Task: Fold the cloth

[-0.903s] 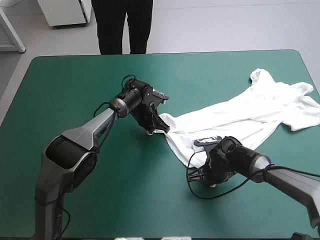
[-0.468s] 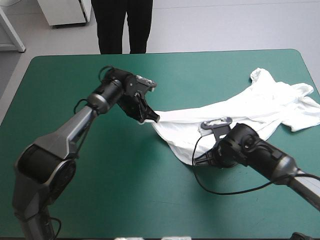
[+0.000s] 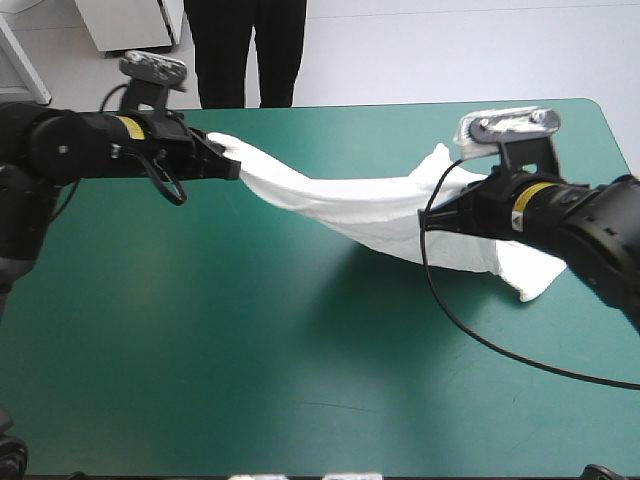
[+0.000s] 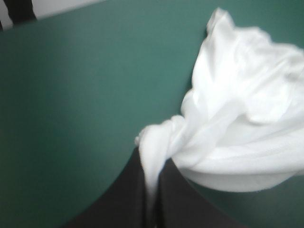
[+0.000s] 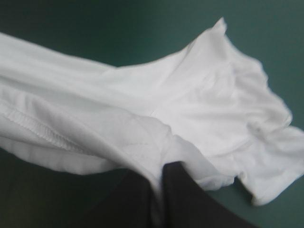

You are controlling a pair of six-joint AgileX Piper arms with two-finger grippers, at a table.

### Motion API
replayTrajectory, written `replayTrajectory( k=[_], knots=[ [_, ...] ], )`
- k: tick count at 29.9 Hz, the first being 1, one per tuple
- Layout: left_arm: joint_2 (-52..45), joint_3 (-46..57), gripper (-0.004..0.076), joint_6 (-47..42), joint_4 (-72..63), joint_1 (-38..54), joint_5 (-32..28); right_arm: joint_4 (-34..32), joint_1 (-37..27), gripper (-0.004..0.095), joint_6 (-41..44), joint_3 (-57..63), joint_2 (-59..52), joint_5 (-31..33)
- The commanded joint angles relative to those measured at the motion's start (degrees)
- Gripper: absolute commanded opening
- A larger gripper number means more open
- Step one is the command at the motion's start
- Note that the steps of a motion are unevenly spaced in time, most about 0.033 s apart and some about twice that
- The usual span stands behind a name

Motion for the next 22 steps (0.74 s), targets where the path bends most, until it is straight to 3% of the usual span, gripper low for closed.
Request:
replayTrajectory(
  k=[1, 11, 22],
  knots=[
    [-4.5, -8.8, -0.001, -1.8, -1.6, 0.2, -0.9, -2.5, -0.1, -0.0017, -2.9, -9.9, -1.6, -0.1],
    [-4.6, -31.1, -0.001, -3.2, -1.9, 0.2, -1.2, -2.3, -0.1, -0.0011, -12.2, -33.2, 0.1, -0.1],
    [-4.6, -44.2, -0.001, -2.8, -4.3, 0.2, -9.2, 1.6, -0.1, -0.0011, -20.1, -51.0, 5.8, -1.7]
  ],
)
